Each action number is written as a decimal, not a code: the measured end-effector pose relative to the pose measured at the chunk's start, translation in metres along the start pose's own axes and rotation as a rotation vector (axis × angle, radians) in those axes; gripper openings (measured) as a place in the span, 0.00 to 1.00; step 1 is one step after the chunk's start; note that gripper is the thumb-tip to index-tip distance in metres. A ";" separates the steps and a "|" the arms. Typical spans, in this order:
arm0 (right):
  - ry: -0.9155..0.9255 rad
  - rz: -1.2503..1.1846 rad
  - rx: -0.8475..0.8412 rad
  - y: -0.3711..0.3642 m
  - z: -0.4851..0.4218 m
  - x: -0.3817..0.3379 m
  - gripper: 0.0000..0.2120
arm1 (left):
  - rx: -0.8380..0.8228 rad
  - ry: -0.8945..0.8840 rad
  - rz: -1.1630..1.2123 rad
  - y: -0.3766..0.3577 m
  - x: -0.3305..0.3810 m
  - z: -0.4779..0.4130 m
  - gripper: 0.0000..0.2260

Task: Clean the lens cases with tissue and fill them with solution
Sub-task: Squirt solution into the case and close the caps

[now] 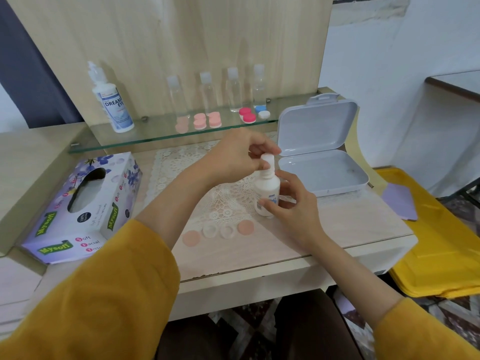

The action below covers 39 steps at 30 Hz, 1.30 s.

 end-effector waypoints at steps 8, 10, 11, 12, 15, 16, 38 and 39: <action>0.013 0.019 0.008 0.000 -0.001 0.002 0.24 | 0.134 0.003 -0.013 -0.009 -0.004 0.001 0.05; 0.013 0.016 0.009 0.000 -0.001 0.002 0.25 | 0.085 0.005 0.014 -0.008 -0.004 0.001 0.06; 0.015 0.016 0.011 0.000 -0.001 0.002 0.25 | 0.046 0.001 0.019 -0.007 -0.005 0.001 0.09; 0.016 0.019 0.012 0.000 -0.001 0.003 0.25 | 0.008 -0.008 0.022 -0.006 -0.005 0.002 0.11; 0.018 0.031 0.013 -0.001 -0.001 0.003 0.24 | -0.012 -0.041 0.060 -0.007 -0.005 0.006 0.13; 0.016 0.031 0.014 -0.001 -0.001 0.003 0.24 | 0.025 -0.039 0.066 -0.009 -0.005 0.006 0.12; 0.029 0.195 -0.017 0.002 -0.011 -0.005 0.25 | 0.315 0.297 -0.052 0.006 -0.102 0.087 0.14; 0.029 0.208 -0.016 0.003 -0.013 -0.006 0.26 | 0.310 0.343 -0.089 0.006 -0.112 0.098 0.15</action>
Point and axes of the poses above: each hand's wrist, its own z-axis away from the middle knuckle, its own y-axis out of the back of the hand, x = y × z, the point moved 1 cm from there along -z, towards the middle knuckle, and after that the axes turned 5 degrees about -y, right-handed, at the moved point
